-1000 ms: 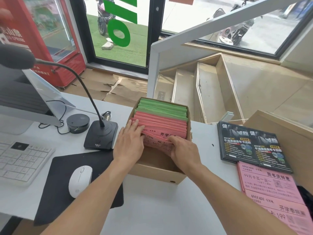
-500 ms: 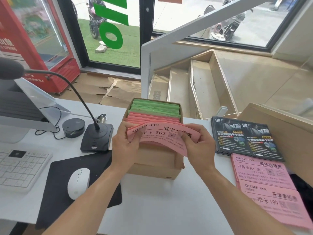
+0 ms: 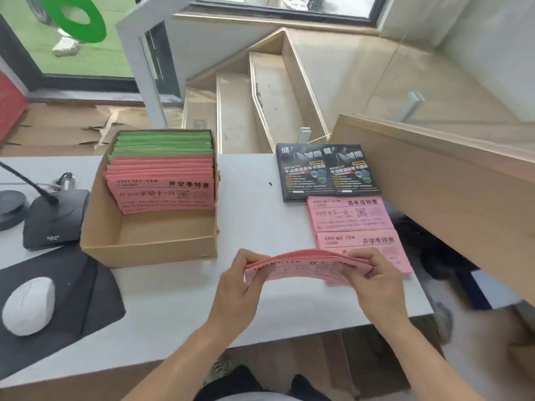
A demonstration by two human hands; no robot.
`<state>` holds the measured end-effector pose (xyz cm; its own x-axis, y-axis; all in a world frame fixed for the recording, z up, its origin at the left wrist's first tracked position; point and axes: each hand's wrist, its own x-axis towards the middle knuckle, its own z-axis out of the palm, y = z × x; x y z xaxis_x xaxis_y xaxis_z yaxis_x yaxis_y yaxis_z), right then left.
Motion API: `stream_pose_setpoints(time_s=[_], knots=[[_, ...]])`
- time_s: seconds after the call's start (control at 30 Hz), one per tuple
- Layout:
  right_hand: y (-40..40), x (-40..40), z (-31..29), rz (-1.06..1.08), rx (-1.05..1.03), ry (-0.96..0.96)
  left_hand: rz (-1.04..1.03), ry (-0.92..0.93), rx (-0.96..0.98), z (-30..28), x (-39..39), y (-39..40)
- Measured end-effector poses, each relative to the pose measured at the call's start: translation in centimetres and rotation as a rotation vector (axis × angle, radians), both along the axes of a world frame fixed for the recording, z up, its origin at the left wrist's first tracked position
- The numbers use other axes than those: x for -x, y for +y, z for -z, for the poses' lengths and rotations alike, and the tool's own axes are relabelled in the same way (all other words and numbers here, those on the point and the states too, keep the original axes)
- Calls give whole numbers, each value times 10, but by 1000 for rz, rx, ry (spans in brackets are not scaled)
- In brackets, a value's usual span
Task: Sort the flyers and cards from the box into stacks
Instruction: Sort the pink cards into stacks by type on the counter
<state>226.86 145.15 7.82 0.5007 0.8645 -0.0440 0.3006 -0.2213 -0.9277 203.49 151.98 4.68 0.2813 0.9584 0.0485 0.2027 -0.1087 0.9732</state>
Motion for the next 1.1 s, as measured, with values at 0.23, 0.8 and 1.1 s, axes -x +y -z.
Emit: stream_pose_setpoints(time_s=[0.23,0.8,1.1], knots=[[-79,-68,24,59,74,-24,148,143,77,29,-58,-64],[-107,-142,76,99,400,-104,14,455,254,45,-150,-97],[-105,-158,75,-67,421,-404,173,857,6,60,-163,-114]])
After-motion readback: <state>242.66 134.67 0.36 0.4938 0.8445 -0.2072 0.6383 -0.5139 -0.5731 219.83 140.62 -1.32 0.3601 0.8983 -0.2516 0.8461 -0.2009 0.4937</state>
